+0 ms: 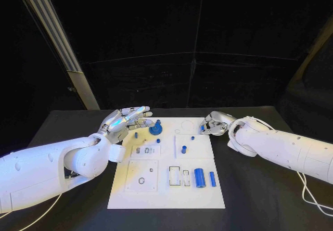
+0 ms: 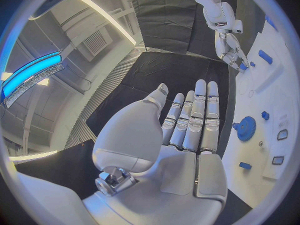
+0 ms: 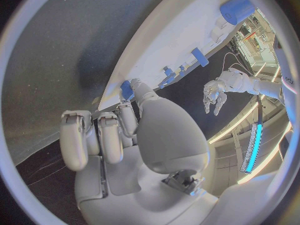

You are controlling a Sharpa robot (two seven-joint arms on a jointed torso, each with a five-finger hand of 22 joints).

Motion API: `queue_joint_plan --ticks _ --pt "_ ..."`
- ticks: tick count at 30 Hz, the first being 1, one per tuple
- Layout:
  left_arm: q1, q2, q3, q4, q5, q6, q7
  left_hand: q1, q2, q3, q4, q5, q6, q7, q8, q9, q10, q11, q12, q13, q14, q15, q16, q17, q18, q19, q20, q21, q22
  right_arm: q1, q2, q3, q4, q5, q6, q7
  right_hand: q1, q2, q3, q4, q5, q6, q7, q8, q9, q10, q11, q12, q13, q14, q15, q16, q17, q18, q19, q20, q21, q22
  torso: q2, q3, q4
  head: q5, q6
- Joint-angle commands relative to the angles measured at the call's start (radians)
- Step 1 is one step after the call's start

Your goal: Assemble the parts on the task board

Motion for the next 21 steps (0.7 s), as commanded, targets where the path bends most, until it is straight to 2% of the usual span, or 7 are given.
queue_joint_plan --ticks 1,10,12,18,21 --pt "0.001 -0.001 0.001 0.002 -0.005 0.014 0.003 0.002 0.007 0.0 -0.006 0.003 -0.003 0.03 -0.005 -0.001 0.008 0.001 -0.006 0.0 0.005 0.003 -0.004 0.002 0.013 0.004 0.003 -0.004 -0.001 0.0 0.0 -0.001 0.0 -0.011 -0.024 -0.013 0.004 0.021 0.017 -0.003 0.0 0.015 -0.004 0.011 0.004 0.003 -0.011 0.007 0.002 0.105 -0.012 0.002 0.263 -0.006 0.084 -0.011 0.003 0.223 0.0 0.0004 -0.0013 0.001 0.0" --pt "0.001 -0.001 0.001 0.001 -0.005 0.014 0.003 0.002 0.007 0.0 -0.006 0.003 -0.003 0.03 -0.005 -0.001 0.008 0.001 -0.006 0.0 0.005 0.003 -0.004 0.002 0.013 0.004 0.003 -0.004 -0.001 0.0 -0.009 0.0 0.012 -0.005 -0.09 0.005 0.006 0.033 0.048 -0.011 0.0 0.028 -0.011 0.022 0.006 0.004 -0.018 0.005 0.001 0.105 -0.019 0.002 0.263 -0.006 0.084 -0.018 0.003 0.224 0.0 0.0008 -0.0005 0.001 0.0" --pt "0.001 -0.002 0.001 0.001 -0.005 0.013 0.003 0.002 0.007 0.0 -0.006 0.003 -0.003 0.03 -0.005 -0.001 0.008 0.001 -0.006 0.0 0.005 0.003 -0.004 0.002 0.013 0.004 0.003 -0.004 -0.001 0.0 -0.015 0.0 0.022 0.002 -0.1 0.008 0.006 0.033 0.048 -0.011 0.0 0.028 -0.011 0.022 0.006 0.004 -0.018 0.005 0.001 0.105 -0.019 0.002 0.263 -0.006 0.084 -0.018 0.003 0.224 -0.001 0.0011 -0.001 0.005 0.001" --pt "0.001 -0.001 0.001 0.001 -0.005 0.012 0.003 0.002 0.007 0.0 -0.006 0.003 -0.003 0.03 -0.005 -0.001 0.008 0.001 -0.006 0.0 0.005 0.003 -0.004 0.002 0.013 0.004 0.003 -0.004 -0.001 0.005 -0.042 0.001 0.097 0.037 -0.124 0.007 0.005 0.035 0.054 -0.013 -0.001 0.028 -0.012 0.023 0.006 0.001 -0.019 0.002 -0.002 0.105 -0.02 0.002 0.263 -0.006 0.084 -0.019 0.003 0.224 -0.003 -0.0021 -0.0004 0.006 0.005" --pt "0.001 -0.001 0.001 0.001 -0.005 0.011 0.003 0.002 0.007 0.0 -0.006 0.003 -0.003 0.03 -0.005 -0.001 0.008 0.001 -0.006 0.0 0.005 0.003 -0.004 0.002 0.013 0.004 0.003 -0.004 -0.001 0.012 -0.049 0.001 0.139 0.055 -0.133 0.0 0.004 0.036 0.057 -0.012 -0.001 0.029 -0.012 0.024 0.006 0.001 -0.019 0.001 -0.003 0.105 -0.02 0.002 0.263 -0.006 0.084 -0.019 0.003 0.223 -0.002 -0.0006 0.0 0.006 0.007"
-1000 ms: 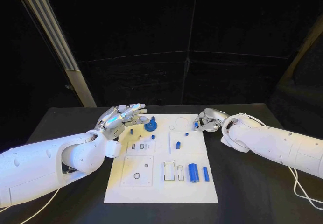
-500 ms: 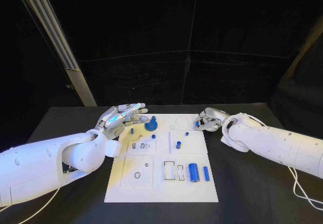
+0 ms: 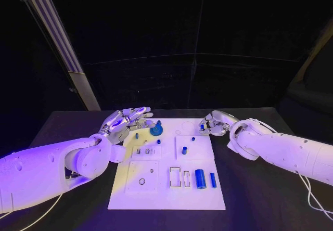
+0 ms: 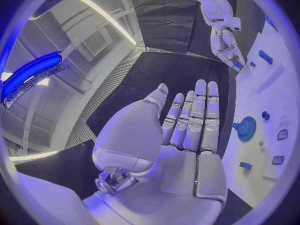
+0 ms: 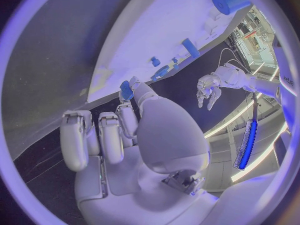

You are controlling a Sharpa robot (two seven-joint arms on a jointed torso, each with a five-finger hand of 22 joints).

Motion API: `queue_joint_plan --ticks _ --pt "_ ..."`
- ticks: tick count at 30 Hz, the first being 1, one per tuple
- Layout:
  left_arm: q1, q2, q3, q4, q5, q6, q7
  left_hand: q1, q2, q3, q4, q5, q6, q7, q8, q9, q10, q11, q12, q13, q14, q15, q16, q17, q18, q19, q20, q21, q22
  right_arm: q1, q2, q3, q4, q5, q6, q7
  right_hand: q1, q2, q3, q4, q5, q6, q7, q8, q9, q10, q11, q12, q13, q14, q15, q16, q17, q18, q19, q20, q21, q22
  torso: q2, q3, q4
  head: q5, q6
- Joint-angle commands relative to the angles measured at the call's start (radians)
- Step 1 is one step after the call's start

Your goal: Assemble the parts on the task board

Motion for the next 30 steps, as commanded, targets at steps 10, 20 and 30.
queue_joint_plan --ticks 10,20,30 --pt "0.002 -0.003 0.001 -0.006 -0.005 0.009 0.007 0.001 0.008 0.001 -0.007 0.003 -0.003 0.03 -0.005 -0.001 0.008 0.001 -0.007 0.0 0.005 0.004 -0.005 0.002 0.013 0.004 0.003 -0.004 -0.002 0.034 0.025 0.002 0.155 0.066 -0.05 -0.051 -0.006 0.013 0.016 0.002 0.003 0.01 -0.001 0.006 0.001 -0.006 -0.008 -0.006 -0.005 0.106 -0.007 0.002 0.263 -0.006 0.083 -0.006 0.002 0.221 0.002 -0.0026 0.0039 0.017 0.0" --pt "0.011 -0.011 0.001 -0.042 -0.005 0.008 0.017 0.0 0.008 0.002 -0.007 0.003 -0.003 0.03 -0.005 -0.001 0.008 0.001 -0.007 0.0 0.005 0.004 -0.006 0.002 0.013 0.004 0.003 -0.004 -0.002 0.037 0.134 0.002 0.171 -0.017 0.004 -0.118 -0.008 0.012 0.019 0.002 0.003 0.007 -0.001 0.006 0.001 -0.008 -0.008 -0.009 -0.008 0.106 -0.007 0.002 0.263 -0.005 0.082 -0.006 0.001 0.219 0.003 -0.0029 0.0019 0.051 -0.01" --pt "0.022 -0.01 0.002 -0.049 0.012 0.004 0.033 0.0 0.008 0.002 -0.008 0.003 -0.003 0.03 -0.005 -0.001 0.008 0.001 -0.007 0.0 0.005 0.004 -0.006 0.002 0.013 0.004 0.003 -0.004 -0.002 0.02 0.237 -0.001 0.132 -0.096 0.059 -0.166 -0.01 0.012 0.024 0.001 0.004 0.006 0.0 0.006 0.0 -0.015 -0.008 -0.014 -0.015 0.106 -0.007 0.002 0.263 -0.005 0.081 -0.006 0.001 0.218 0.003 -0.0045 0.0042 0.056 -0.015"
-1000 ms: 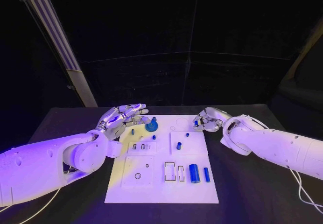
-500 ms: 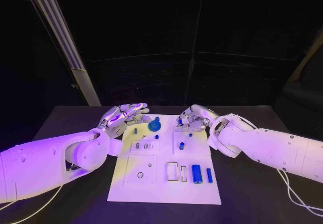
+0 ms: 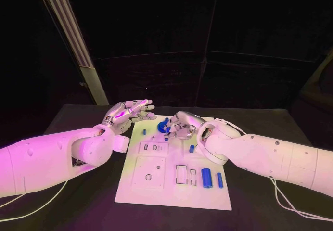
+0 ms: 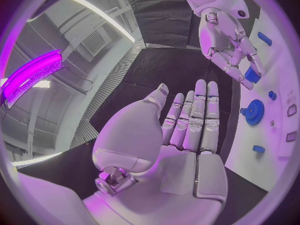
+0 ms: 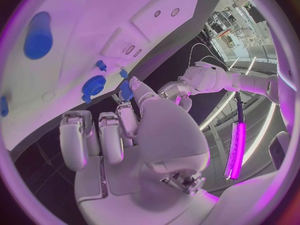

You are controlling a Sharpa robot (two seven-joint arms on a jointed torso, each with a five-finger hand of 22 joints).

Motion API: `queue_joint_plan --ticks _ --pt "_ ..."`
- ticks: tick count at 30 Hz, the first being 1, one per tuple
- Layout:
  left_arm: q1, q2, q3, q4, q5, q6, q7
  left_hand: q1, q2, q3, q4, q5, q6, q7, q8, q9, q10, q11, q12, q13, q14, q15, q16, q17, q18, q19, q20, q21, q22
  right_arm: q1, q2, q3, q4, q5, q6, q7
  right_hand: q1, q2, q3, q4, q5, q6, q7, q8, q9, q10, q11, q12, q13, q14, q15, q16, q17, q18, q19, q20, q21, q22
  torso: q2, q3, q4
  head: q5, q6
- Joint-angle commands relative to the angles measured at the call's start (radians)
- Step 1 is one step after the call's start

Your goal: Assemble the parts on the task board

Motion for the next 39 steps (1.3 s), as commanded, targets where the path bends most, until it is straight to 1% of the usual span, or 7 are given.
queue_joint_plan --ticks 1,5,9,14,19,30,39 --pt "0.006 0.001 0.001 -0.001 0.014 0.003 0.029 0.0 0.008 0.0 -0.005 0.003 -0.003 0.03 -0.005 -0.001 0.008 0.001 -0.004 0.0 0.005 0.004 -0.006 0.001 0.013 0.004 0.003 -0.004 -0.001 -0.005 0.023 -0.001 -0.014 -0.074 0.049 -0.049 -0.005 0.005 0.01 -0.002 0.003 0.004 -0.002 0.005 0.001 -0.008 0.0 -0.007 -0.002 0.106 -0.007 0.002 0.263 -0.005 0.081 -0.007 0.001 0.218 0.0 0.0005 0.0015 0.001 -0.001" --pt "0.009 0.0 0.001 -0.001 0.022 -0.005 0.036 0.001 0.008 0.0 -0.006 0.003 -0.003 0.03 -0.005 -0.001 0.009 0.001 -0.003 0.001 0.005 0.004 -0.006 0.001 0.013 0.004 0.003 -0.004 -0.002 -0.013 0.049 -0.005 -0.027 -0.1 0.057 -0.06 -0.005 0.005 0.01 -0.002 0.003 0.004 -0.002 0.005 0.001 -0.008 0.0 -0.007 -0.002 0.106 -0.007 0.002 0.263 -0.005 0.081 -0.007 0.001 0.218 0.0 0.0007 0.0009 0.005 -0.004" --pt "0.012 0.0 0.001 0.0 0.025 -0.007 0.039 0.001 0.008 0.001 -0.006 0.003 -0.002 0.03 -0.005 -0.001 0.01 0.001 -0.003 0.001 0.005 0.004 -0.006 0.002 0.013 0.004 0.003 -0.004 -0.002 -0.018 0.07 -0.02 -0.041 -0.127 0.06 -0.068 -0.006 0.005 0.011 -0.002 0.003 0.003 -0.002 0.005 0.001 -0.01 0.0 -0.008 -0.004 0.106 -0.007 0.002 0.263 -0.005 0.08 -0.007 0.0 0.216 0.0 0.0018 0.0007 0.01 -0.007" --pt "0.015 0.002 0.001 0.003 0.026 -0.006 0.04 0.001 0.008 0.001 -0.007 0.003 -0.002 0.029 -0.005 0.0 0.01 0.0 -0.003 0.001 0.005 0.004 -0.007 0.002 0.013 0.004 0.003 -0.004 -0.002 -0.025 0.091 -0.028 -0.059 -0.152 0.062 -0.075 -0.006 0.005 0.012 -0.002 0.004 0.003 -0.002 0.005 0.001 -0.01 0.0 -0.009 -0.005 0.106 -0.007 0.002 0.263 -0.005 0.08 -0.007 0.0 0.217 0.0 0.0021 0.0009 0.013 -0.007" --pt "0.016 0.004 0.001 0.003 0.026 -0.003 0.038 0.001 0.008 0.002 -0.007 0.003 -0.002 0.029 -0.005 0.0 0.011 0.0 -0.003 0.001 0.005 0.003 -0.007 0.002 0.013 0.004 0.003 -0.004 -0.002 -0.029 0.101 -0.03 -0.066 -0.166 0.065 -0.075 -0.006 0.005 0.012 -0.002 0.004 0.003 -0.002 0.005 0.001 -0.01 0.0 -0.009 -0.005 0.106 -0.007 0.002 0.263 -0.005 0.08 -0.007 0.0 0.217 0.0 0.0036 -0.0019 0.019 -0.009" --pt "0.017 0.009 0.001 0.002 0.027 0.003 0.032 0.001 0.008 0.002 -0.007 0.003 -0.002 0.029 -0.005 0.0 0.011 0.0 -0.003 0.001 0.005 0.003 -0.007 0.002 0.013 0.004 0.003 -0.004 -0.002 -0.036 0.118 -0.032 -0.072 -0.175 0.071 -0.067 -0.008 0.003 0.015 -0.003 0.003 0.003 -0.002 0.006 0.001 -0.01 0.0 -0.009 -0.004 0.106 -0.007 0.002 0.263 -0.005 0.081 -0.007 0.001 0.218 0.001 0.0036 -0.0002 0.023 -0.02" --pt "0.017 0.012 0.001 0.0 0.027 0.006 0.028 0.0 0.008 0.002 -0.008 0.003 -0.001 0.029 -0.005 0.0 0.012 0.0 -0.003 0.001 0.006 0.003 -0.007 0.002 0.013 0.004 0.003 -0.004 -0.002 -0.044 0.128 -0.032 -0.083 -0.182 0.069 -0.061 -0.008 0.002 0.015 -0.003 0.003 0.003 -0.002 0.006 0.001 -0.009 0.0 -0.008 -0.003 0.106 -0.007 0.002 0.263 -0.005 0.081 -0.007 0.001 0.217 0.0 0.0029 -0.002 0.026 -0.027"
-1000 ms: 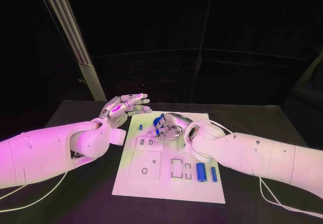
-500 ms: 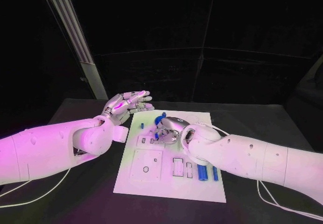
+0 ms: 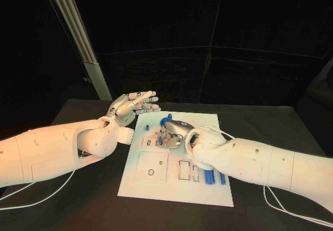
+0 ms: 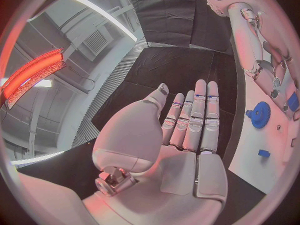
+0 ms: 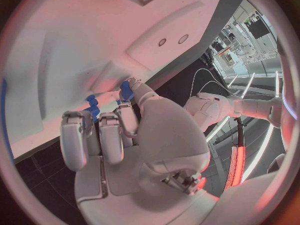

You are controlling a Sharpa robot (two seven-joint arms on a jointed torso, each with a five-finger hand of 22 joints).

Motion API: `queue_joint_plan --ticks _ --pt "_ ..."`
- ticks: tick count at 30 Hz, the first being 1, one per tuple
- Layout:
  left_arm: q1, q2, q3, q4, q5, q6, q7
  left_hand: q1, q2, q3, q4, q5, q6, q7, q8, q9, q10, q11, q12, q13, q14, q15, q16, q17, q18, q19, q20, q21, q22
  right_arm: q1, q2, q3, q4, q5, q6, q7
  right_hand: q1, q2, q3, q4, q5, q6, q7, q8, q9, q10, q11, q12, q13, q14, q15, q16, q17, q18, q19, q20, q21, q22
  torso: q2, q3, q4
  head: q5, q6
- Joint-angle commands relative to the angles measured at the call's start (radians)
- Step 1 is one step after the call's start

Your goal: Assemble the parts on the task board

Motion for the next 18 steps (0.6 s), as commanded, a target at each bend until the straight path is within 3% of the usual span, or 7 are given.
queue_joint_plan --ticks 1,18 --pt "0.002 0.003 0.001 0.001 0.004 0.012 0.012 0.0 0.008 0.0 -0.005 0.003 -0.001 0.029 -0.005 0.0 0.004 0.0 -0.003 0.001 0.006 0.003 -0.003 0.001 0.013 0.004 0.003 -0.004 -0.001 -0.001 0.004 0.0 -0.005 -0.016 0.005 0.007 0.0 0.011 0.005 0.001 0.004 0.008 -0.002 0.004 0.001 -0.006 0.003 -0.003 0.002 0.106 -0.007 0.002 0.263 -0.005 0.081 -0.007 0.001 0.217 -0.001 -0.0005 -0.0004 0.001 -0.003" --pt "0.002 0.005 0.001 -0.001 0.004 0.016 0.008 0.0 0.008 0.0 -0.005 0.003 -0.001 0.029 -0.005 0.0 0.004 0.0 -0.003 0.001 0.006 0.003 -0.003 0.001 0.013 0.004 0.003 -0.004 -0.001 -0.005 0.003 0.0 -0.028 -0.033 0.033 0.0 -0.017 -0.007 0.017 -0.004 -0.008 -0.007 0.003 0.001 -0.003 -0.016 0.007 -0.012 -0.009 0.106 -0.004 0.002 0.263 -0.005 0.08 -0.005 0.0 0.217 -0.001 -0.0007 -0.0003 -0.001 -0.009"
